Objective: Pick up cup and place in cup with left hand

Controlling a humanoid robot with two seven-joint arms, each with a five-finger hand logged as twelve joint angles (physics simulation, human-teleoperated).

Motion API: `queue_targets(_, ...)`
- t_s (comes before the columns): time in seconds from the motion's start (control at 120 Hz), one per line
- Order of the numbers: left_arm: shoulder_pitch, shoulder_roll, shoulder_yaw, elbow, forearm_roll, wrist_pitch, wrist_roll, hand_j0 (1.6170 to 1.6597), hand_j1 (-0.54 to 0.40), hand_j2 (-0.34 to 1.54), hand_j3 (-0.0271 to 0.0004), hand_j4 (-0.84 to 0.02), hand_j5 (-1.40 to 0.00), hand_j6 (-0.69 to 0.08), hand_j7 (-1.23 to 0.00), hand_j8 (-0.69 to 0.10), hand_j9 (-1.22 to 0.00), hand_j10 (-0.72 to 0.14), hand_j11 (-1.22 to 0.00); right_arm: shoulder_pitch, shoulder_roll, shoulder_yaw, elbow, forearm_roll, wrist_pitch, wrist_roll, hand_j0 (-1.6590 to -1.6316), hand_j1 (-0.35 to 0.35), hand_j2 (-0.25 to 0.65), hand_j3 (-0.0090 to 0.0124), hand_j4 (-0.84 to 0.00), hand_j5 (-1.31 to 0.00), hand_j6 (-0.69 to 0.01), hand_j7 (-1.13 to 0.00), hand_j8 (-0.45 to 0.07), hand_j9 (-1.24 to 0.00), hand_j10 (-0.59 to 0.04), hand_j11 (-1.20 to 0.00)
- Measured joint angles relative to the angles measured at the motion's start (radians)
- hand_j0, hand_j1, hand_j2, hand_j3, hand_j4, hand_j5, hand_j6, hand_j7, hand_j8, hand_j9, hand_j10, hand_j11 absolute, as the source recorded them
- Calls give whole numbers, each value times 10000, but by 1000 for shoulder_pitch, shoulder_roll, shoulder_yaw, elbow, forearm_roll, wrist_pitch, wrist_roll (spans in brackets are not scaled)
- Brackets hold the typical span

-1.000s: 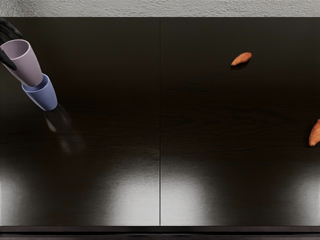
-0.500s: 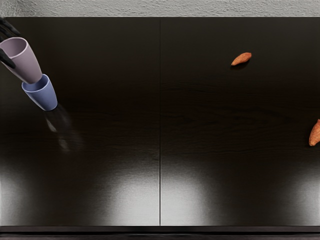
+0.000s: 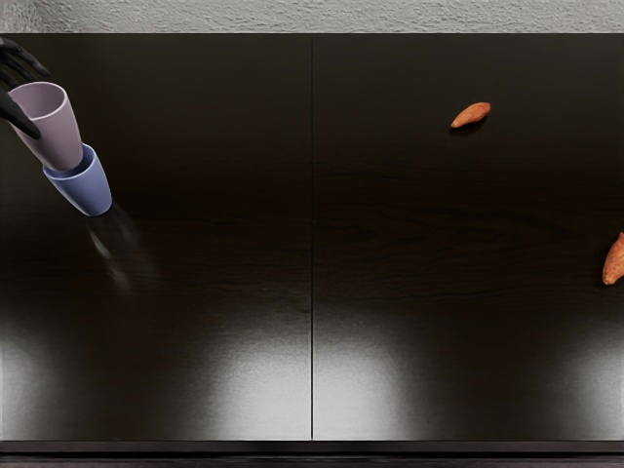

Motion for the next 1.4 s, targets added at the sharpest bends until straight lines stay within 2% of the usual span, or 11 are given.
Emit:
queue_targets(0.642,9,-22,-1,0,3,44,-2,16580,-1493,2620,0,-4634,-5920,-3784,-5887,-4159,-5952,-4617,-5945,0,0,0,0,0,0,0,-16581,-3288,-35,0,-167,-218,-167,-218,-167,-218,-167,-218)
queue_targets(0.717,24,-29,-2,-1,1,44,-2,16582,-1487,2684,0,-4560,-5974,-3534,-5920,-4155,-5934,-4582,-5932,0,0,0,0,0,0,0,-16581,-3288,-35,0,-168,-218,-167,-218,-168,-218,-168,-218)
queue_targets(0.983,26,-29,-4,-1,2,46,-3,16581,-1370,2124,0,-4320,-5653,-3838,-5611,-4203,-5616,-4342,-5613,0,0,0,0,0,0,0,-16581,-3288,-35,0,-168,-218,-167,-218,-167,-218,-167,-218)
queue_targets(1.017,26,-28,-4,-1,2,49,-4,16581,-1188,1904,0,-4138,-5406,-3730,-5371,-4040,-5374,-4157,-5371,0,0,0,0,0,0,0,-16581,-3288,-35,0,-168,-218,-167,-218,-167,-218,-167,-218)
queue_targets(1.1,31,-26,-12,-2,0,56,-21,16580,-117,1366,0,-3189,-4150,-2922,-4126,-3127,-4127,-3201,-4124,0,0,0,0,0,0,0,-16581,-3288,-35,0,-168,-218,-167,-218,-167,-218,-167,-218)
queue_targets(1.2,32,-26,-17,-3,-3,60,-31,16580,925,911,0,-2280,-2944,-2122,-2928,-2246,-2927,-2286,-2925,0,0,0,0,0,0,0,-16581,-3288,-35,0,-168,-218,-167,-218,-167,-218,-167,-218)
queue_targets(1.4,35,-27,-20,-11,-8,59,-37,16580,1975,455,0,-1369,-1728,-1319,-1720,-1364,-1718,-1367,-1716,0,0,0,0,0,0,0,-16581,-3288,-35,0,-168,-218,-167,-218,-167,-218,-167,-218)
